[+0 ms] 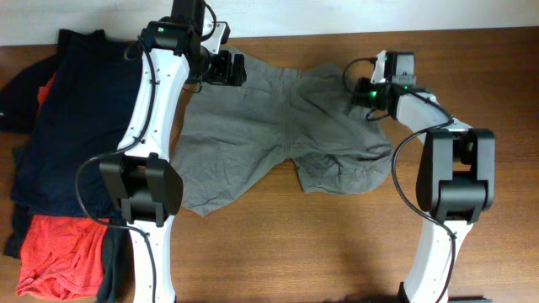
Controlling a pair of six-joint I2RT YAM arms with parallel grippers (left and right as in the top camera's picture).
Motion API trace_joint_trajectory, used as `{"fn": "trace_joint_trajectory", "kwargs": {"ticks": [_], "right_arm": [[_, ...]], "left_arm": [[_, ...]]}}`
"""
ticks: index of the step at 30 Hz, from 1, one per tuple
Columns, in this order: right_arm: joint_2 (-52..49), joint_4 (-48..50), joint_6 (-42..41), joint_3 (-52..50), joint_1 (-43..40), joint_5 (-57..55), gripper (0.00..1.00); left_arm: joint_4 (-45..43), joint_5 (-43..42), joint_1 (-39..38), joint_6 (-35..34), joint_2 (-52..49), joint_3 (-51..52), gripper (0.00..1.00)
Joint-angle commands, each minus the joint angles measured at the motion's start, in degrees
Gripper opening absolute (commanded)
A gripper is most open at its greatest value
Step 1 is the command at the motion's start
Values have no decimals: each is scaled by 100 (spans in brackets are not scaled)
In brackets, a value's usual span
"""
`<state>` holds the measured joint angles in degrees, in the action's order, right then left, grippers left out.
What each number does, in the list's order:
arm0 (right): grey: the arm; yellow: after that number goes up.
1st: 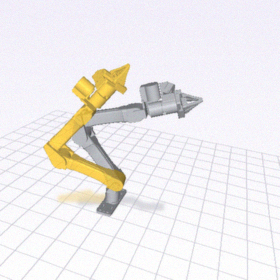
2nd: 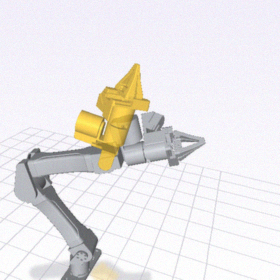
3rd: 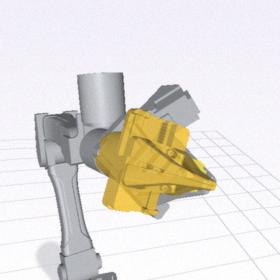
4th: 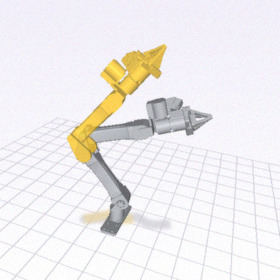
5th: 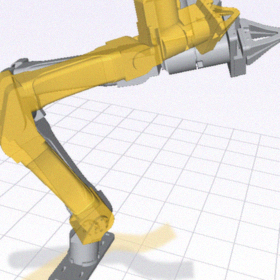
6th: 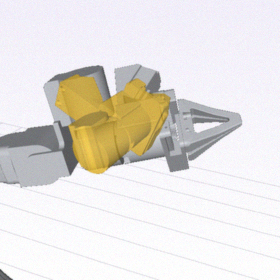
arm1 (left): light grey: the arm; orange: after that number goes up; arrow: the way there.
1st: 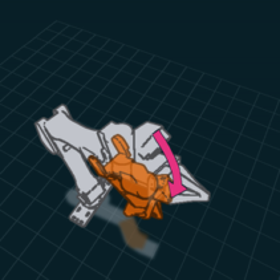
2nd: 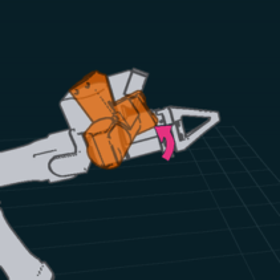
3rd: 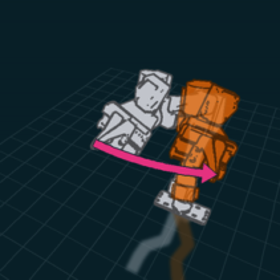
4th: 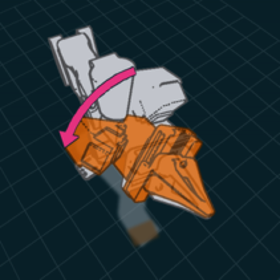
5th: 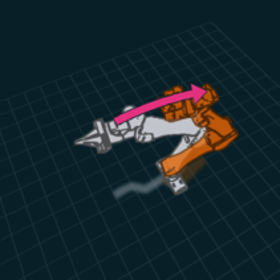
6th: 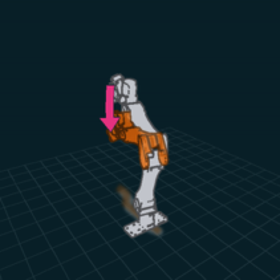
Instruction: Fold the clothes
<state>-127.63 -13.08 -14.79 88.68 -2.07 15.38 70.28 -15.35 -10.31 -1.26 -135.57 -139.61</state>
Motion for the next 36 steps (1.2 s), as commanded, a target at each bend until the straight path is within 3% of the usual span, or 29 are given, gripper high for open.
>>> {"fn": "trace_joint_trajectory", "kwargs": {"ticks": [1,10,11,13,14,20,27,36], "right_arm": [[-44,-293,-72,870,-2,205,4],[-44,-907,94,2627,-155,-68,4],[-44,-874,94,2715,-188,-203,11],[-44,-841,96,2758,-232,-275,78],[-44,-883,96,2778,-254,-262,99],[142,-2142,98,3211,-446,-168,99],[603,-5198,476,4183,-562,315,99],[894,-7499,1165,4271,72,-46,100]], "left_arm": [[11,39,20,90,-39,7,99],[7,39,20,90,-39,7,99],[7,39,20,90,-39,7,99],[7,42,20,92,-39,7,99],[4,42,20,92,-39,7,99],[4,192,22,92,-39,7,99],[4,190,26,92,-39,7,99],[-7,-4,221,20,-22,-31,99]]}}
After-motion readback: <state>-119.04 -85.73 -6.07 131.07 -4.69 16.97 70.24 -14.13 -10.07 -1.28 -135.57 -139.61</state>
